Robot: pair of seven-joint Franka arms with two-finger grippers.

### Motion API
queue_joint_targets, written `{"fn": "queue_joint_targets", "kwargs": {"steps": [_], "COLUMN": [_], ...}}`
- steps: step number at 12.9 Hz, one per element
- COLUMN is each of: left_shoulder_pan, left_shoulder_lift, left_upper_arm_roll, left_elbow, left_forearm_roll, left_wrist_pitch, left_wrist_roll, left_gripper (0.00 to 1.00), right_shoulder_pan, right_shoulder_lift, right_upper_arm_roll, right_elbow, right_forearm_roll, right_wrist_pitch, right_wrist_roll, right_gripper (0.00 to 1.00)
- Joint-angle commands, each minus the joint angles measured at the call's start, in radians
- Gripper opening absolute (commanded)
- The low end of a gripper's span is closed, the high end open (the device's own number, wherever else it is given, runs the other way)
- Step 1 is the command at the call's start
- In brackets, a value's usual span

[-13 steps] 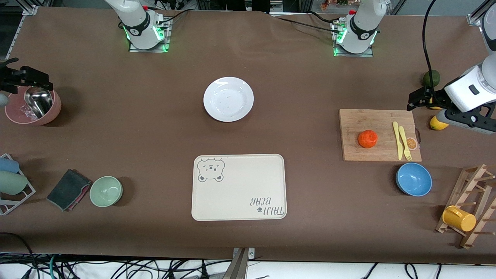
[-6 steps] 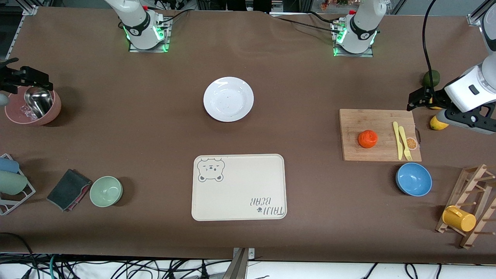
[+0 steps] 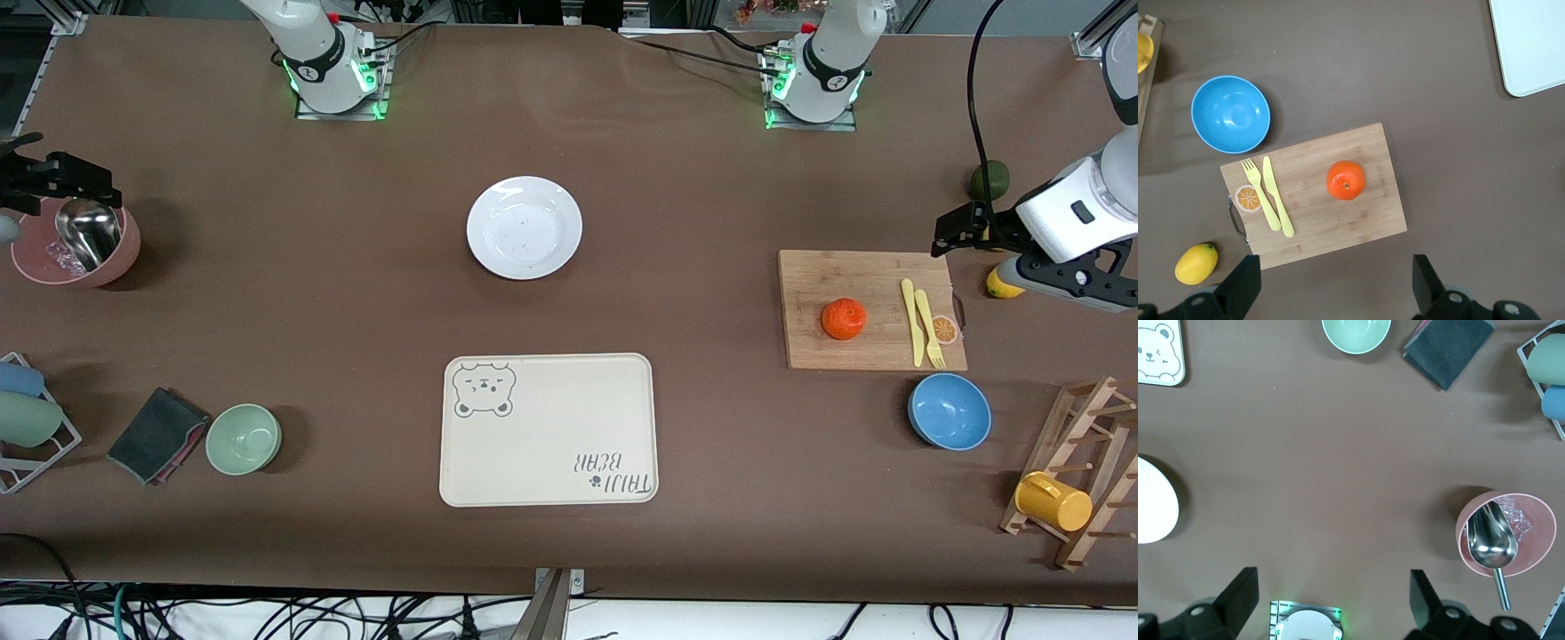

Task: Place orange and plate with both arms
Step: 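Reach the left gripper down to the orange on the cutting board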

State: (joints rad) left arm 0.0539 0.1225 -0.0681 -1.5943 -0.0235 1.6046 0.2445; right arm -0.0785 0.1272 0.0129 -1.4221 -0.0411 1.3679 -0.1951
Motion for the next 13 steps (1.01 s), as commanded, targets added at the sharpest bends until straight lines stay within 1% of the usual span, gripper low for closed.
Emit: {"fn": "queue_joint_targets", "kwargs": {"steps": [1, 2, 3, 4, 5, 6, 10, 13], "left_shoulder_pan": [-0.009, -0.011, -0.008, 0.004, 0.018, 0.024, 0.014, 0.012], "left_shoulder_lift": [0.189, 0.233, 0.279, 0.331, 0.374, 0.376, 0.356, 0.341], "left_upper_arm_roll": [-0.001, -0.004, -0.001, 0.001, 0.002, 0.002, -0.002, -0.006], "left_elbow": [0.031, 0.059, 0.062, 0.053, 0.004, -0.062, -0.186, -0.251], "left_forearm_roll": [0.0, 0.003, 0.004, 0.005, 0.016, 0.036, 0.056, 0.056], "left_wrist_pitch": [-0.002, 0.0, 0.021, 0.103, 0.214, 0.312, 0.389, 0.414], "left_wrist_roll": [0.019, 0.009, 0.006, 0.005, 0.016, 0.016, 0.001, -0.022], "left_gripper": [1.0, 1.0, 1.0, 1.0, 1.0, 1.0, 1.0, 1.0], "right_shoulder_pan": [-0.001, -0.003, -0.003, -0.001, -0.003, -0.001, -0.003, -0.003], "right_shoulder_lift": [-0.001, -0.001, -0.001, -0.001, -0.001, -0.001, -0.001, -0.001], "right_upper_arm_roll": [0.005, 0.005, 0.005, 0.005, 0.005, 0.005, 0.004, 0.005], "right_elbow": [0.008, 0.008, 0.008, 0.008, 0.008, 0.008, 0.008, 0.008], "right_forearm_roll": [-0.008, -0.008, -0.008, -0.008, -0.008, -0.008, -0.008, -0.006], "right_wrist_pitch": [-0.013, -0.015, -0.015, -0.015, -0.015, -0.015, -0.015, -0.016], "right_wrist_roll": [0.01, 0.009, 0.008, 0.008, 0.009, 0.011, 0.009, 0.014], "right_gripper": [1.0, 1.0, 1.0, 1.0, 1.0, 1.0, 1.0, 1.0]}}
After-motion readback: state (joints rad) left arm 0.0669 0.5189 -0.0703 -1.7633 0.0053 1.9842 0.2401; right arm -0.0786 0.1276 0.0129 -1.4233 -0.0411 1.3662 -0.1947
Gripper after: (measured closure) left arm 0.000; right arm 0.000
